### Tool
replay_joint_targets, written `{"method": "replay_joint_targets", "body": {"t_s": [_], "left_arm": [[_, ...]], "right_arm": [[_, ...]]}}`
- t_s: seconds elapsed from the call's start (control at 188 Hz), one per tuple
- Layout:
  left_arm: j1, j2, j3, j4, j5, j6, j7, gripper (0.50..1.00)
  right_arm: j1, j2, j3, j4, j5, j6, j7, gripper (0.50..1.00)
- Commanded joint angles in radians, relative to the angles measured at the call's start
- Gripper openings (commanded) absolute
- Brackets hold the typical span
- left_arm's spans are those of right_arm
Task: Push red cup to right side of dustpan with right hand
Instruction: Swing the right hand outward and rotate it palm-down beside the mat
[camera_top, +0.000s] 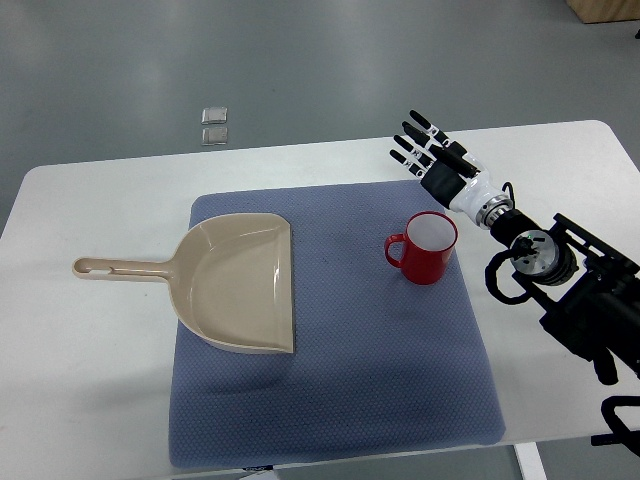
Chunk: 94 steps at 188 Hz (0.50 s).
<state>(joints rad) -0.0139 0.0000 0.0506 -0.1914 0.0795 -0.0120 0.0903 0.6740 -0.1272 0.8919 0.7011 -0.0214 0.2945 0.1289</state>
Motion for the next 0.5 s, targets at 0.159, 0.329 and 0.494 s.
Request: {"method": "replay_joint_targets", "body": {"t_s": [0.159, 0.329, 0.494], "left_arm": [[0.000, 0.000, 0.000, 0.000, 0.000, 0.000, -0.001, 1.000], [0.000, 0.000, 0.000, 0.000, 0.000, 0.000, -0.001, 1.000], [0.000, 0.000, 0.000, 0.000, 0.000, 0.000, -0.001, 1.000]], "right_arm": [[0.003, -0.005, -0.002, 0.000, -0.002, 0.003, 0.000, 0.936], [0.003, -0.025, -0.010, 0.000, -0.005, 0.077, 0.000, 0.936], [-0.008, -0.114, -0.011, 0.000, -0.135, 0.258, 0.000, 0.936]]}}
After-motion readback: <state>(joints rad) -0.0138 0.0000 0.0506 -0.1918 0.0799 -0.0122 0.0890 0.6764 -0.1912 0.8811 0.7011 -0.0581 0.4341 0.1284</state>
